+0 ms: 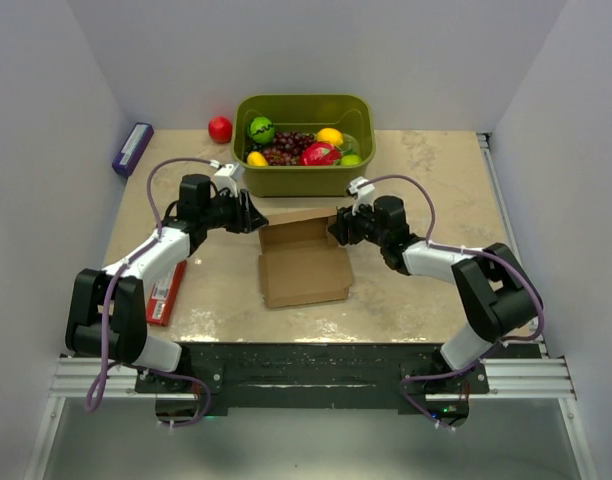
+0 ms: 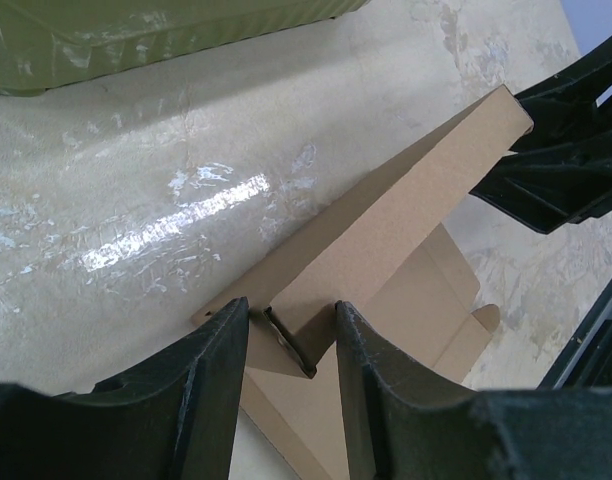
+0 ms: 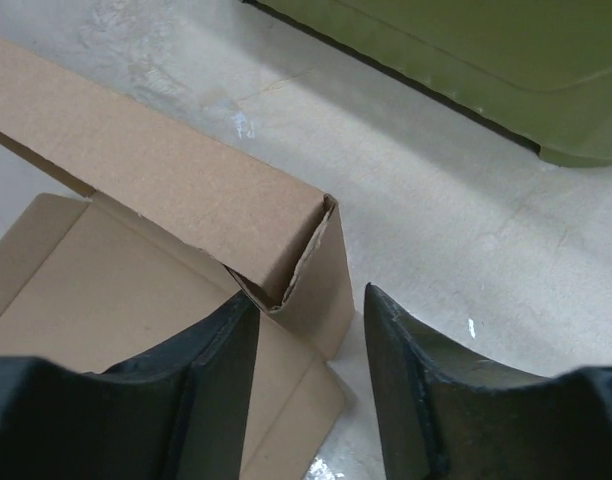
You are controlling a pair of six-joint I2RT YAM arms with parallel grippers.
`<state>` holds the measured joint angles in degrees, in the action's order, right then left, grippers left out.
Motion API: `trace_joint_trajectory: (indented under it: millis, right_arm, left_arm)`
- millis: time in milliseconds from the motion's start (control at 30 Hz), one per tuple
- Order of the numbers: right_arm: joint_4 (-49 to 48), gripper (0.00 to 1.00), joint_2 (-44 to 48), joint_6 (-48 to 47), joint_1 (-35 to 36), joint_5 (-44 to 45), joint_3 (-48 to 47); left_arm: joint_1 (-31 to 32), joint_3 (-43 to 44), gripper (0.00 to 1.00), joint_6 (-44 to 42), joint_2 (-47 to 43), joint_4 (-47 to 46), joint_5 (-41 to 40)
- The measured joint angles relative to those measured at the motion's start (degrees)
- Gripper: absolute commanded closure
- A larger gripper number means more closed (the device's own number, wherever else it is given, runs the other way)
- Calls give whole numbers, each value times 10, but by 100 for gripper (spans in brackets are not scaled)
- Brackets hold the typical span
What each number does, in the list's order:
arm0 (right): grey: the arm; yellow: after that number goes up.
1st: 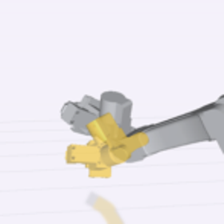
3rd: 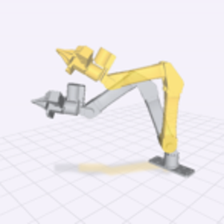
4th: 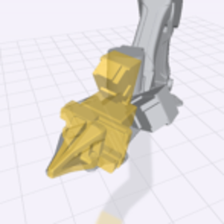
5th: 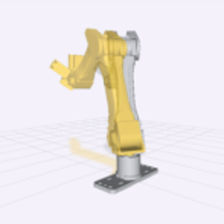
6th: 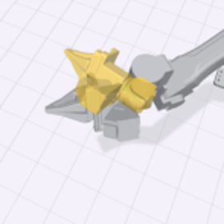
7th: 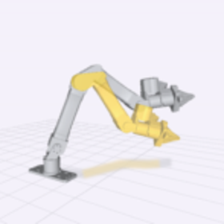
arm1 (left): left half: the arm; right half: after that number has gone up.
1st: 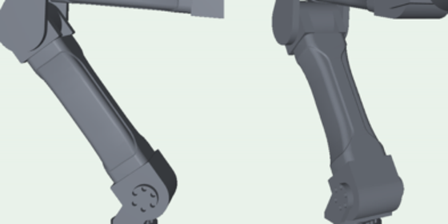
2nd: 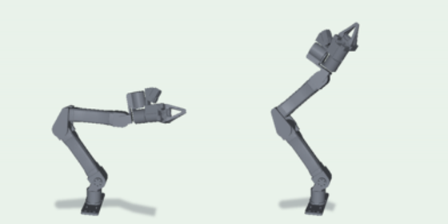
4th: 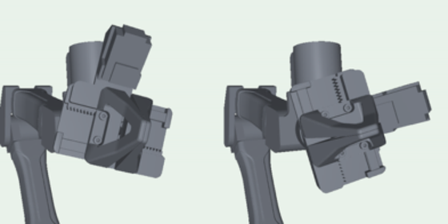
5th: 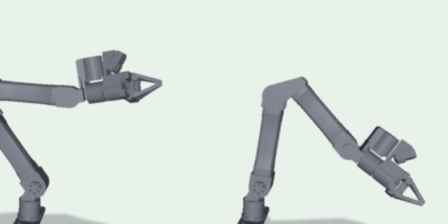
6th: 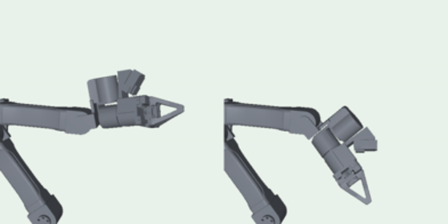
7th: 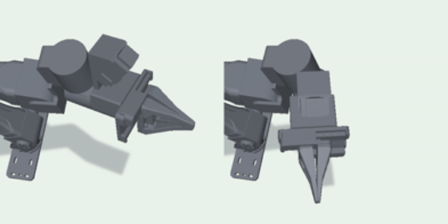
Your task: Fold the paper box
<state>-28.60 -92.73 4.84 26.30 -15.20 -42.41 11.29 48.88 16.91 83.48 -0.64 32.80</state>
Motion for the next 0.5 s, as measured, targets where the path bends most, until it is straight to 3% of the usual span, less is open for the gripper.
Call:
trace_joint_trajectory:
  millis: [233, 500]
  right_arm:
    - [-10, 72, -15, 0, 9, 19, -8]
    - [-10, 84, -15, -9, 57, 148, -9]
  left_arm:
    - [0, 0, 57, 0, 0, 1, 0]
    - [0, 0, 57, 0, 0, 1, 2]
